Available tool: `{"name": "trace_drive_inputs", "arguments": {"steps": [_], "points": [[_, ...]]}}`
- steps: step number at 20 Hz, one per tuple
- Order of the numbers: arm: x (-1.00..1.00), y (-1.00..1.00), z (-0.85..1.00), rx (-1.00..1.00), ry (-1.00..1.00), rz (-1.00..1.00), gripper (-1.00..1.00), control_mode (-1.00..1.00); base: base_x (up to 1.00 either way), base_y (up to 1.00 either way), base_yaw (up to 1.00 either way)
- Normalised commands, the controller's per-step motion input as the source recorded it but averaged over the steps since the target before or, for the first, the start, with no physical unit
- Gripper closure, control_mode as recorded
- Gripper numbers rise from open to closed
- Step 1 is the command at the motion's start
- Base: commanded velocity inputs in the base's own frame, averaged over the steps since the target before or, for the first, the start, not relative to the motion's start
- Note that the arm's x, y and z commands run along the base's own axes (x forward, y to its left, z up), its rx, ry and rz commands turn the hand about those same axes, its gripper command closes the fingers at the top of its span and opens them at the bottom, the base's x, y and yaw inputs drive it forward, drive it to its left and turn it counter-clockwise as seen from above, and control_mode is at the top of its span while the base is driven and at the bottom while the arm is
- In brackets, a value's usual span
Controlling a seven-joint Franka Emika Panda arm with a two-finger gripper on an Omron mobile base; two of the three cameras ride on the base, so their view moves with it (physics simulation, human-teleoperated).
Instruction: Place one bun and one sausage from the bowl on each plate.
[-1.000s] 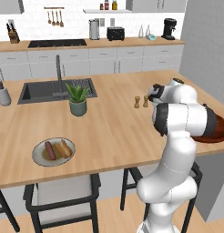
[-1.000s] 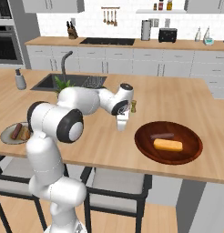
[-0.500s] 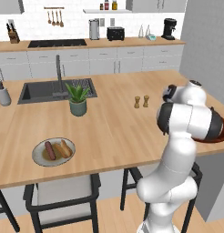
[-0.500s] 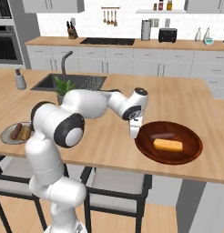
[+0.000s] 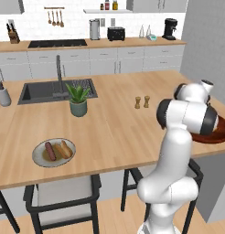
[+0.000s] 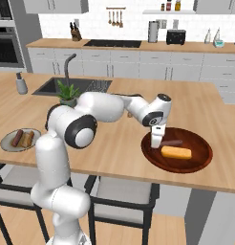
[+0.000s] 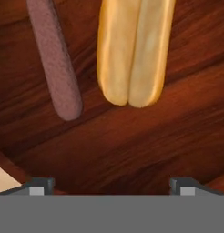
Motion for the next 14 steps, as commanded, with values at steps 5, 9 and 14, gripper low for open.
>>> {"name": "trace_drive_inputs", "arguments": {"steps": [5,9,14], "points": [[0.00,-0.52,-0.06,0.00,0.03,0.00,-1.00,-1.00,0.00,0.00,0.00],[-0.12,-0.25,-0.12,0.00,0.00,0.00,-1.00,-1.00,0.00,0.00,0.00],[-0.05,-0.01,-0.30,-0.01,0.00,0.00,-1.00,-1.00,0.00,0.00,0.00]]}}
